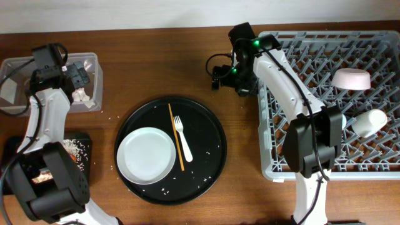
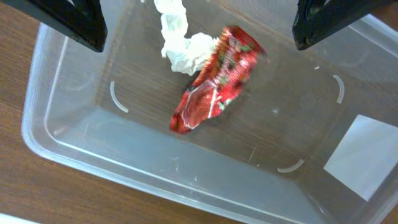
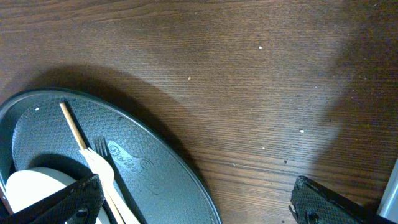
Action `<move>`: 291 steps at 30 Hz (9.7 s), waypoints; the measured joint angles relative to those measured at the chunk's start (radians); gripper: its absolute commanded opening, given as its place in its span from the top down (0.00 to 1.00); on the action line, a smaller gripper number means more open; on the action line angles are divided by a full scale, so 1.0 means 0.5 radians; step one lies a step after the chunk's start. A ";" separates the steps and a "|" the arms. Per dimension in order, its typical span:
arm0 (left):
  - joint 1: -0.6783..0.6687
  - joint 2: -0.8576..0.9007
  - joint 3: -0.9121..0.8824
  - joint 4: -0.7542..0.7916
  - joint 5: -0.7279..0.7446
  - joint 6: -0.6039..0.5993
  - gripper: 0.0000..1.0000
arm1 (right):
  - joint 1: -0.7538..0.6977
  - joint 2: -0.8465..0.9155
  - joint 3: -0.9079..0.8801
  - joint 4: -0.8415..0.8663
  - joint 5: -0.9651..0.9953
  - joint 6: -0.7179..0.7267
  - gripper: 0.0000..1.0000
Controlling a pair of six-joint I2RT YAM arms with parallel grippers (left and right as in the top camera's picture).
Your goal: Sort waste into correct bins and load items into the dishwasher rack
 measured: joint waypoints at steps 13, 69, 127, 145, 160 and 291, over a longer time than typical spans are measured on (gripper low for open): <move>-0.012 -1.109 -0.041 -1.234 1.321 -0.018 0.01 | 0.000 0.000 0.000 -0.001 -0.001 0.002 0.01; -0.552 -3.702 -2.827 0.759 0.894 0.257 0.01 | 0.000 0.004 0.000 -0.001 0.000 0.000 0.01; -0.552 -3.706 -2.845 0.675 0.658 -0.004 0.01 | 0.376 0.004 0.004 -0.467 -0.381 0.034 0.01; -0.552 -3.706 -2.845 0.675 0.657 -0.004 0.01 | 0.877 0.193 0.003 -0.131 0.438 0.187 0.19; -0.552 -3.706 -2.845 0.676 0.657 -0.004 0.01 | 0.908 0.179 -0.423 0.307 0.452 0.211 0.58; -0.552 -3.709 -2.845 0.675 0.651 -0.004 0.01 | -0.024 0.080 0.594 -0.669 -0.001 -0.601 0.01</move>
